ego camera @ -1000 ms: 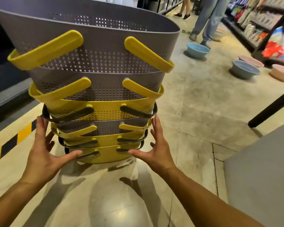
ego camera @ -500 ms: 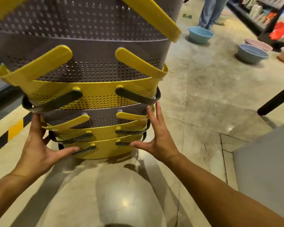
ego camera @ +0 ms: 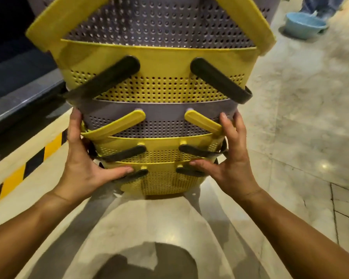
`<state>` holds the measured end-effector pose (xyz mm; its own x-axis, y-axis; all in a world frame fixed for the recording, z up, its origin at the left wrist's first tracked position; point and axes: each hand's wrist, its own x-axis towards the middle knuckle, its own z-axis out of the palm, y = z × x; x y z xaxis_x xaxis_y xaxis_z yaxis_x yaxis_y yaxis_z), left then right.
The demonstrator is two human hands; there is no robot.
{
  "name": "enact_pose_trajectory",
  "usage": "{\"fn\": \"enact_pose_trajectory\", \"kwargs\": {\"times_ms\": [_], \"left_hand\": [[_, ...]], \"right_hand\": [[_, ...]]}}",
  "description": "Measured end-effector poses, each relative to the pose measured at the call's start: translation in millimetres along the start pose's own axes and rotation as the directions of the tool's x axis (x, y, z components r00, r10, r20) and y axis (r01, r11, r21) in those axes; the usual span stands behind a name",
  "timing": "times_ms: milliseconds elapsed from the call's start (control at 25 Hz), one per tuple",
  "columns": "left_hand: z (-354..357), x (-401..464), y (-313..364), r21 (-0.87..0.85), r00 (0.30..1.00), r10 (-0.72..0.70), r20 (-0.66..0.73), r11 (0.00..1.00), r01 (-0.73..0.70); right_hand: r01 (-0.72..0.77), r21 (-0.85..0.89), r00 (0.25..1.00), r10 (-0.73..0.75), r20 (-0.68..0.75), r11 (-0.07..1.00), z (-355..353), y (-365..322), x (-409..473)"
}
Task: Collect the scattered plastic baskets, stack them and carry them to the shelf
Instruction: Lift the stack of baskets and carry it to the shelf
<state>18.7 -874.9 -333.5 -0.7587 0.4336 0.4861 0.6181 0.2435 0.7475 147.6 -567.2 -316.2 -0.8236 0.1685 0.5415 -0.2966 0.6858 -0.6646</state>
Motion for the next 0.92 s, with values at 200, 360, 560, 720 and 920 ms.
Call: {"fn": "enact_pose_trajectory", "kwargs": {"times_ms": [200, 360, 560, 720, 920], "left_hand": [[-9, -3, 0, -0.051, 0.999, -0.007, -0.04, 0.999, 0.005], [-11, -2, 0, 0.064, 0.994, 0.107, 0.019, 0.992, -0.108], [-9, 4, 13, 0.16, 0.998, 0.052, -0.041, 0.986, -0.045], [-16, -10, 21, 0.156, 0.997, 0.001, -0.075, 0.988, 0.01], [-67, -15, 33, 0.199, 0.989, 0.016, -0.145, 0.98, 0.013]], "right_hand": [[0.055, 0.016, 0.997, -0.055, 0.052, 0.998, -15, 4, 5], [0.03, 0.029, 0.994, -0.033, 0.103, 0.999, -18, 2, 17], [0.022, -0.007, 0.998, -0.022, 0.06, 1.0, -6, -9, 29], [0.048, -0.051, 0.996, -0.044, 0.076, 0.998, -8, -24, 28], [0.117, 0.006, 0.989, -0.117, 0.095, 0.993, 9, -65, 56]]}}
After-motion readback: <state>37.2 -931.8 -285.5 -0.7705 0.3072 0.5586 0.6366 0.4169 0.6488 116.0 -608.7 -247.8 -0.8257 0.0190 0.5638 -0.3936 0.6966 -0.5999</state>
